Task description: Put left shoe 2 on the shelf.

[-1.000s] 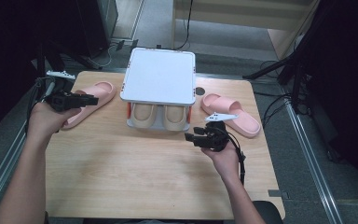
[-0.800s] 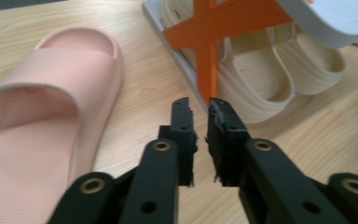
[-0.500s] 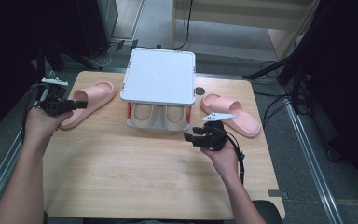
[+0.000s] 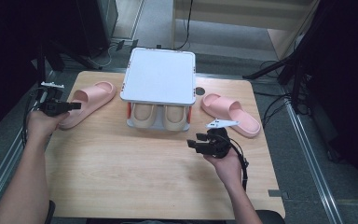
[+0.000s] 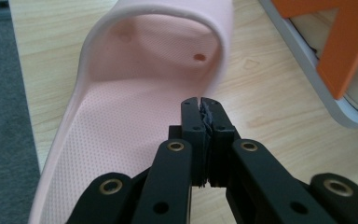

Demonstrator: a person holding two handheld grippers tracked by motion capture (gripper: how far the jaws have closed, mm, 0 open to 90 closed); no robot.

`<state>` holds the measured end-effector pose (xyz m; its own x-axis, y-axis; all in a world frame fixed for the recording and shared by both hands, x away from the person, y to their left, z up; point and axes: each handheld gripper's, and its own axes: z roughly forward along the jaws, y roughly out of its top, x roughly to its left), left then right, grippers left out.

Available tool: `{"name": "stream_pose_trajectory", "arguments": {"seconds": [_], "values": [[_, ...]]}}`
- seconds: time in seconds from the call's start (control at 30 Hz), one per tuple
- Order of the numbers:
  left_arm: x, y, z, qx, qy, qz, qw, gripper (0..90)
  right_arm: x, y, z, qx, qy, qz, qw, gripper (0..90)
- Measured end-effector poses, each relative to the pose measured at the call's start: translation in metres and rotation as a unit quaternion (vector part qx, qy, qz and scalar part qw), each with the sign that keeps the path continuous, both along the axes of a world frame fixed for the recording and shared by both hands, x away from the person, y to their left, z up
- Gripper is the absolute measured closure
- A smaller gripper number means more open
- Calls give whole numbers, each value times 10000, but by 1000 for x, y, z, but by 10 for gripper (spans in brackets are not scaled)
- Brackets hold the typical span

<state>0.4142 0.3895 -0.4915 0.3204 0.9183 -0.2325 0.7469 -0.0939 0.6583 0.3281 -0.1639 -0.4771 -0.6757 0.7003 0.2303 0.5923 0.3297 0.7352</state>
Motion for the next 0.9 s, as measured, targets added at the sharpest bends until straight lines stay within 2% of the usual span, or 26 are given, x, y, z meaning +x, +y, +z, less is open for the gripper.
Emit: {"name": "stream_pose_trajectory", "arguments": {"seconds": [0.07, 0.17, 0.33, 0.6, 0.9], "values": [[2, 0, -3, -32, 0, 7, 10000, 885, -1, -1, 0, 4, 7, -27, 10000, 487], [12, -5, -11, 28, 182, -38, 9998, 883, -5, -3, -3, -25, 24, -78, 10000, 487], [15, -9, -12, 24, 183, -37, 9998, 881, -9, -9, -3, -24, 29, -185, 9998, 482], [17, -17, -14, -117, 215, -66, 9997, 872, -9, -9, -3, -27, 32, -218, 9998, 478], [18, -35, -14, -63, 200, -254, 9995, 874, -8, -12, -3, -13, 36, -260, 9997, 478]]}}
